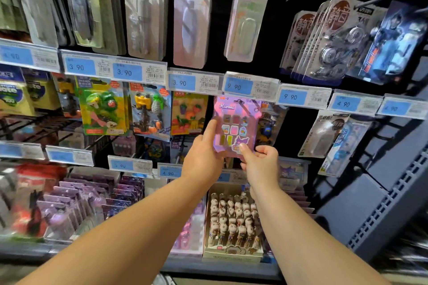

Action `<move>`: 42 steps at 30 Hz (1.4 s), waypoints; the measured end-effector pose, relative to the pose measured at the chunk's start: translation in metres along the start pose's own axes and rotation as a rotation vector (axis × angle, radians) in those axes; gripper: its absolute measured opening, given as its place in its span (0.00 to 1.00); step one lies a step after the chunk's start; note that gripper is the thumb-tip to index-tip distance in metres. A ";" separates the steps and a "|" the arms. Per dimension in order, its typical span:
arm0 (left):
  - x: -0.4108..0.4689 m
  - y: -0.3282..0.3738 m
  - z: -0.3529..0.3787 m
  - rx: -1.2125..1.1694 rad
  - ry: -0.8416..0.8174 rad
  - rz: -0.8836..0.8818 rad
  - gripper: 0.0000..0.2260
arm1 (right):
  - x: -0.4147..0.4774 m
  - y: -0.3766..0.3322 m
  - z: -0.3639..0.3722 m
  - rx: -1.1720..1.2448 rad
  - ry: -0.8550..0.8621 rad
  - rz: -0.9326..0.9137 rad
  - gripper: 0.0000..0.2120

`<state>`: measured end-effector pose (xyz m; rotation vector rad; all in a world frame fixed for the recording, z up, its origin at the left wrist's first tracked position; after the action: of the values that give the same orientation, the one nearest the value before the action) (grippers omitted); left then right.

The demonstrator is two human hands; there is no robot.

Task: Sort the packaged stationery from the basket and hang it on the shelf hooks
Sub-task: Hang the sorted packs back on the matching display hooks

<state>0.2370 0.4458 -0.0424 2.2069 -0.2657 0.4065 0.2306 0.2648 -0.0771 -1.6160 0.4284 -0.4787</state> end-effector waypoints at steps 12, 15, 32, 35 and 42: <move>-0.032 -0.017 -0.015 -0.137 0.090 -0.028 0.23 | -0.015 -0.010 -0.014 -0.300 0.050 -0.120 0.15; -0.066 -0.044 -0.014 -0.188 0.102 -0.050 0.19 | -0.039 -0.004 0.003 -0.374 -0.043 -0.187 0.12; -0.342 -0.304 0.061 0.594 -1.003 -0.106 0.21 | -0.241 0.293 0.096 -1.147 -1.065 0.216 0.10; -0.376 -0.310 0.077 0.604 -1.148 -0.056 0.23 | -0.268 0.343 0.061 -1.201 -1.073 0.376 0.07; -0.434 -0.300 0.106 0.575 -1.292 -0.063 0.29 | -0.286 0.403 -0.021 -1.397 -1.023 0.504 0.35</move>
<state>-0.0451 0.5670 -0.4839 2.7189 -0.8167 -1.1841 -0.0194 0.3628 -0.4924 -2.6175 0.3347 1.3062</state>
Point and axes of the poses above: each hand's wrist, its own x-axis towards the middle knuckle, its own z-axis out of the palm, y = z × x, the point moved 10 cm from there along x, towards the middle knuckle, and after that the axes turned 5 degrees about z, right-handed, at the moved point
